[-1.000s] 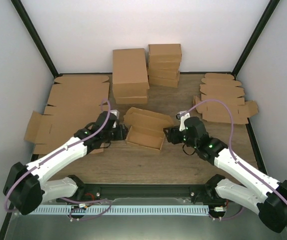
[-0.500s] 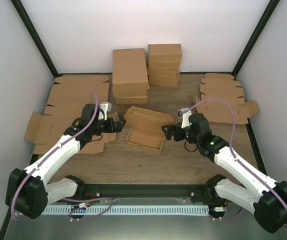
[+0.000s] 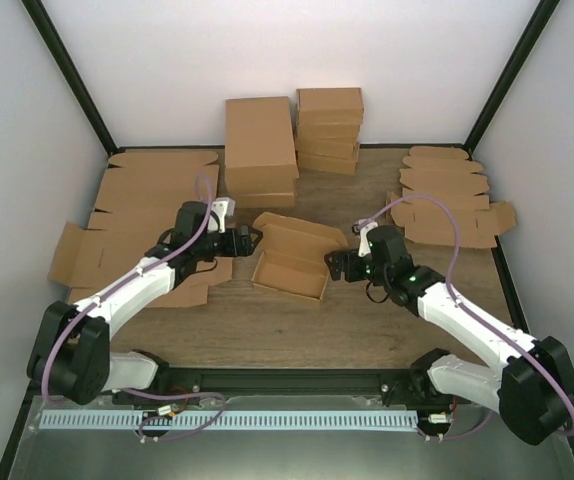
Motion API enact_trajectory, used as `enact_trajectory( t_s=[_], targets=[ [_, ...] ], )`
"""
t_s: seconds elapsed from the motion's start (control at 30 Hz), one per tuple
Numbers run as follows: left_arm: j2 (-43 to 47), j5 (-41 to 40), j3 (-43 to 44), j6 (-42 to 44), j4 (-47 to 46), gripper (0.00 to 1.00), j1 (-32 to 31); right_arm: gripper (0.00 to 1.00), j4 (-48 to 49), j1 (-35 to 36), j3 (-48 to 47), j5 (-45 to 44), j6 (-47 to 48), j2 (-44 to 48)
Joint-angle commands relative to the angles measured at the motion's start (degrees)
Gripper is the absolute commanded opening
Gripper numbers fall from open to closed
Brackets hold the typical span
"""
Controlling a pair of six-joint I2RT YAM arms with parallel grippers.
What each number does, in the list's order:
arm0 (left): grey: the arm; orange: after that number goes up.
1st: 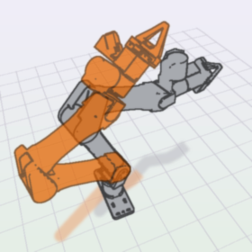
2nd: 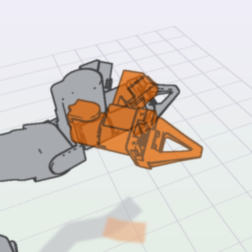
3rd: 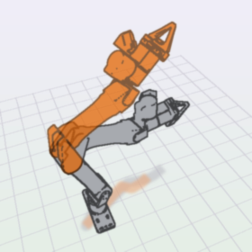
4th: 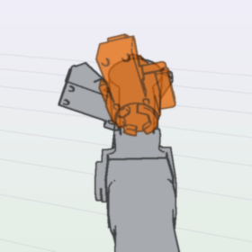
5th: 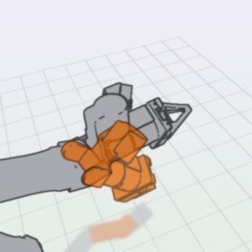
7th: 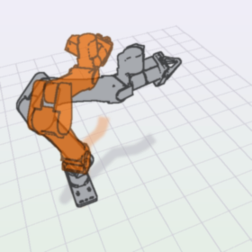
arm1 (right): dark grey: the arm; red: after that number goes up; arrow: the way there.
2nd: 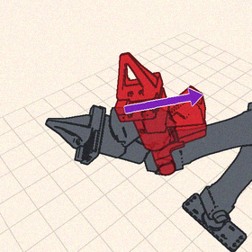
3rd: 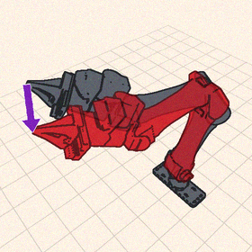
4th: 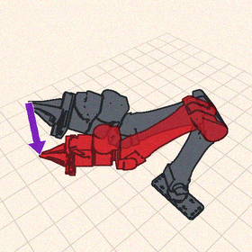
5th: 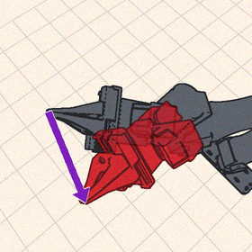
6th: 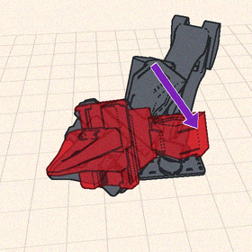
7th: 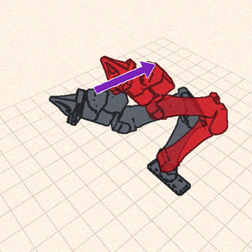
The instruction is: Fold the paper box
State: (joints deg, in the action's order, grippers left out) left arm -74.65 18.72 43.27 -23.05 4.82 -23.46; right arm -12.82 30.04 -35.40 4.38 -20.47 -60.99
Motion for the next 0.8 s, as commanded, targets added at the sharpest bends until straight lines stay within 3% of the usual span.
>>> enact_trajectory(
  t_s=[0.0, 0.13, 0.33, 0.77],
  targets=[
    [-2.6, 1.1, 1.4, 0.9, -4.6, 0.93, -0.2, 0.99, 0.9, -0.4, -2.9, -0.9, -1.1, -1.6],
    [-4.6, 2.2, 2.2, 1.8, -4.5, 0.92, -0.4, 0.95, 0.8, -0.4, -4.1, 0.1, -1.8, -3.6],
    [-5.8, 4.3, 2.5, 2.4, -4.4, 0.85, -0.6, 0.8, 0.1, -0.5, -6.4, 4.2, -2.5, -6.3],
    [-6.6, 5.1, 4.6, 3.8, -0.4, 0.5, -2.9, 0.46, -1.6, -0.5, -8.6, 6.8, -4.7, -7.7]
  ],
)
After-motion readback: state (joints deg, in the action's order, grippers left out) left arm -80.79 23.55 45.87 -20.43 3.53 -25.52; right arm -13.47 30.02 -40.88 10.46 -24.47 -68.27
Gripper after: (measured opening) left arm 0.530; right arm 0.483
